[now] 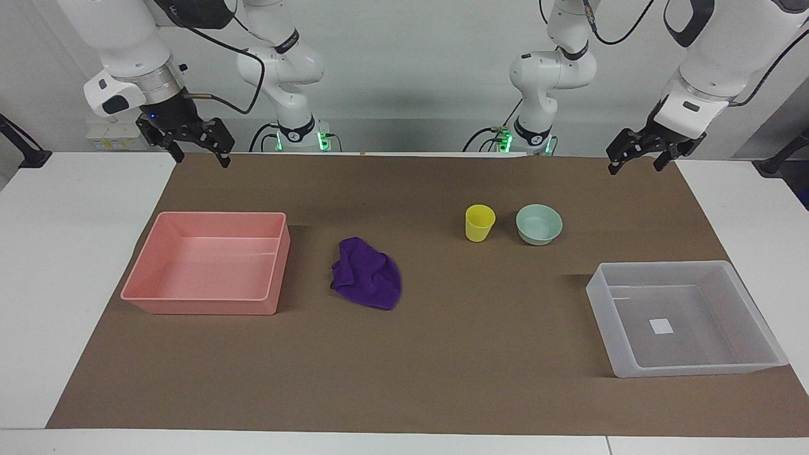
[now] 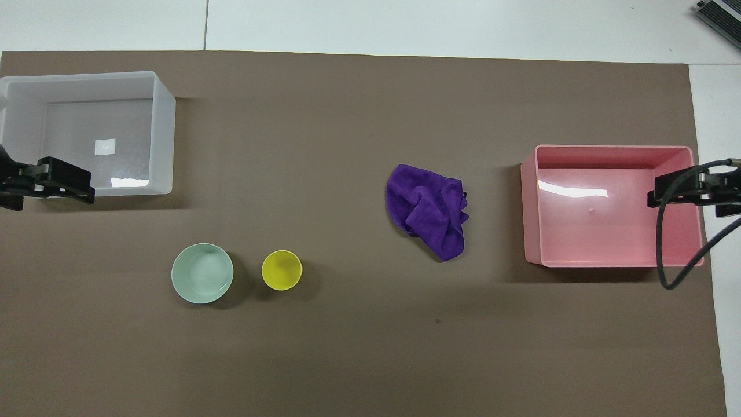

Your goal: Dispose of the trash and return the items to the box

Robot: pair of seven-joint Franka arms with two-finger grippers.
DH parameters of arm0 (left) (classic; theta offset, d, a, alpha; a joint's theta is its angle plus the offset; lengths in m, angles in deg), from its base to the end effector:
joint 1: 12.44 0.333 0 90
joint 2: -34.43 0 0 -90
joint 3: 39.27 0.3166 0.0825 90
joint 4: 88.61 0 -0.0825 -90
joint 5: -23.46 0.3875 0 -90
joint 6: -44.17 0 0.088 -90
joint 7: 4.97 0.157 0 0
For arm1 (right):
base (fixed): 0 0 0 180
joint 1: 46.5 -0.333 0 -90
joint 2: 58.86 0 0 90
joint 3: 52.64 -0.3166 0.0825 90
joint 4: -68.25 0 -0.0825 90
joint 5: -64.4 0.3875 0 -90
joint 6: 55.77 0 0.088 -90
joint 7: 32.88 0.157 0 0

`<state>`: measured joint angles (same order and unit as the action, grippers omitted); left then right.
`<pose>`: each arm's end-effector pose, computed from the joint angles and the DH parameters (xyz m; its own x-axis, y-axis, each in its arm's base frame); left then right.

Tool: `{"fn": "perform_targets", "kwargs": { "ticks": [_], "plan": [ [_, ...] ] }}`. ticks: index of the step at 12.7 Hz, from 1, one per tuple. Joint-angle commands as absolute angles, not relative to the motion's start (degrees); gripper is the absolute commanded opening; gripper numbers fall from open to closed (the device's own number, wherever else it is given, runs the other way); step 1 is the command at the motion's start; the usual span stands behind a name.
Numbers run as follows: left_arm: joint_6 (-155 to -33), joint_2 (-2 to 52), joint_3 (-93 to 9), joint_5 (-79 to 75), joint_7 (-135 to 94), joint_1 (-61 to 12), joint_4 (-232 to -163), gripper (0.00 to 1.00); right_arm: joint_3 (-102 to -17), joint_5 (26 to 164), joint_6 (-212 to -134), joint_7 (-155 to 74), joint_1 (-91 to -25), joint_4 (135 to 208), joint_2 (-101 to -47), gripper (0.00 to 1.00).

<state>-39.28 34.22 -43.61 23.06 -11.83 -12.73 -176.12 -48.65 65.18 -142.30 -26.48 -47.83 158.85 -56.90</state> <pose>0.5418 -0.0450 0.5840 0.9965 0.0383 -0.0748 0.0383 -0.9993 -0.0017 0.5387 -0.0234 0.5838 0.9869 -0.1565 -0.0384 -0.1570 -0.9875 -0.0118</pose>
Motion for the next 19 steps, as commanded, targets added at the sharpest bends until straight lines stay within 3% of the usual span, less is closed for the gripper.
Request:
{"fn": "perform_targets", "kwargs": {
  "ticks": [1,16,19],
  "plan": [
    [-38.8,35.2,-43.4,22.1,-11.1,-12.6,-176.9,1.00,-49.8,63.9,-142.4,-25.9,-47.1,159.7,-55.8,1.00],
    [-38.5,34.0,-43.3,20.8,-10.0,-14.5,-177.6,1.00,-49.8,62.4,-147.3,-26.3,-47.7,161.1,-55.6,1.00],
    [-38.3,34.1,-43.3,21.0,-10.0,-14.7,-177.8,1.00,-52.3,63.3,-152.0,-25.6,-48.1,165.7,-54.3,1.00]
  ]
}}
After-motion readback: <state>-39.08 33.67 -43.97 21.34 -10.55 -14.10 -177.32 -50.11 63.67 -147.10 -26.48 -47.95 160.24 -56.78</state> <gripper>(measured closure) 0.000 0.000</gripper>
